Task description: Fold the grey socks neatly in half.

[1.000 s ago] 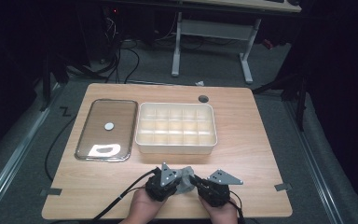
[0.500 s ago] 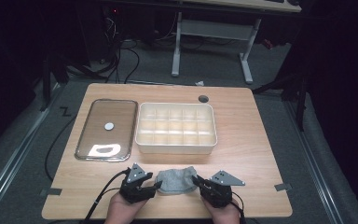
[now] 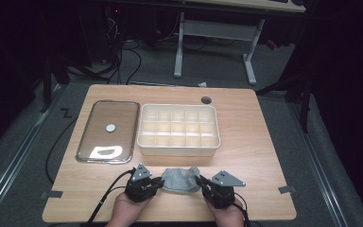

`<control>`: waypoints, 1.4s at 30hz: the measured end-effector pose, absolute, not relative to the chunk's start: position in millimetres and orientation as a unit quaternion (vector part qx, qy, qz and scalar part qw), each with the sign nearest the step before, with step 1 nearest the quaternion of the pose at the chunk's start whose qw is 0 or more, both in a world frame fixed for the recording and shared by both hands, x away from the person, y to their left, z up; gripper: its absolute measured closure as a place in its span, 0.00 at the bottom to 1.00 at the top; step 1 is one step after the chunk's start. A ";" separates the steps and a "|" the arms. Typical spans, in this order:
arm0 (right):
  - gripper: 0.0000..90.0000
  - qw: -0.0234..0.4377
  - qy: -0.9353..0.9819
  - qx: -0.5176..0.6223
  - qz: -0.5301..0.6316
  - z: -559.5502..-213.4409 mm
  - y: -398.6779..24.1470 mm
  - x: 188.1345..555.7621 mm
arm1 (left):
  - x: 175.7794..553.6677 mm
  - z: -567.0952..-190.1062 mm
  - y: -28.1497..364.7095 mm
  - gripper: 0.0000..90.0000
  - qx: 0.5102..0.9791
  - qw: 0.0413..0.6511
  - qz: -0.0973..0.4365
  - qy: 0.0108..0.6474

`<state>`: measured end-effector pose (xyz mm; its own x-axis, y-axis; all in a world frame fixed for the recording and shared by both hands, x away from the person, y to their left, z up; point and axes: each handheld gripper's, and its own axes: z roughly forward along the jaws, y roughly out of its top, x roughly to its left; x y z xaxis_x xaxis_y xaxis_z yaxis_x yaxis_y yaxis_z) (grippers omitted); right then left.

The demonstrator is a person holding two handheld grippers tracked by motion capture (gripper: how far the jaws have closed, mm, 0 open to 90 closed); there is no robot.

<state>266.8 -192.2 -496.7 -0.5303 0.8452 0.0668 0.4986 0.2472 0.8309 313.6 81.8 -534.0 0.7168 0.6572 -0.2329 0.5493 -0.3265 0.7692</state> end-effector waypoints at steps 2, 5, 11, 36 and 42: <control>0.95 0.215 0.772 0.433 0.412 -494.2 -186.1 267.0 | 312.3 -533.9 81.5 0.89 0.811 0.449 0.068 0.370; 0.95 0.224 0.777 0.433 0.398 -492.0 -177.8 266.6 | 310.1 -533.9 82.4 0.87 0.806 0.457 0.075 0.368; 0.95 0.238 0.792 0.423 0.370 -486.4 -163.2 269.1 | 309.4 -534.0 84.0 0.88 0.802 0.461 0.078 0.370; 0.86 0.214 0.845 0.370 0.320 -506.1 -99.4 291.3 | 308.8 -534.2 80.8 0.86 0.817 0.457 0.062 0.347; 0.73 0.219 0.832 0.369 0.352 -488.3 -108.0 279.9 | 309.4 -534.4 80.9 0.85 0.815 0.457 0.060 0.350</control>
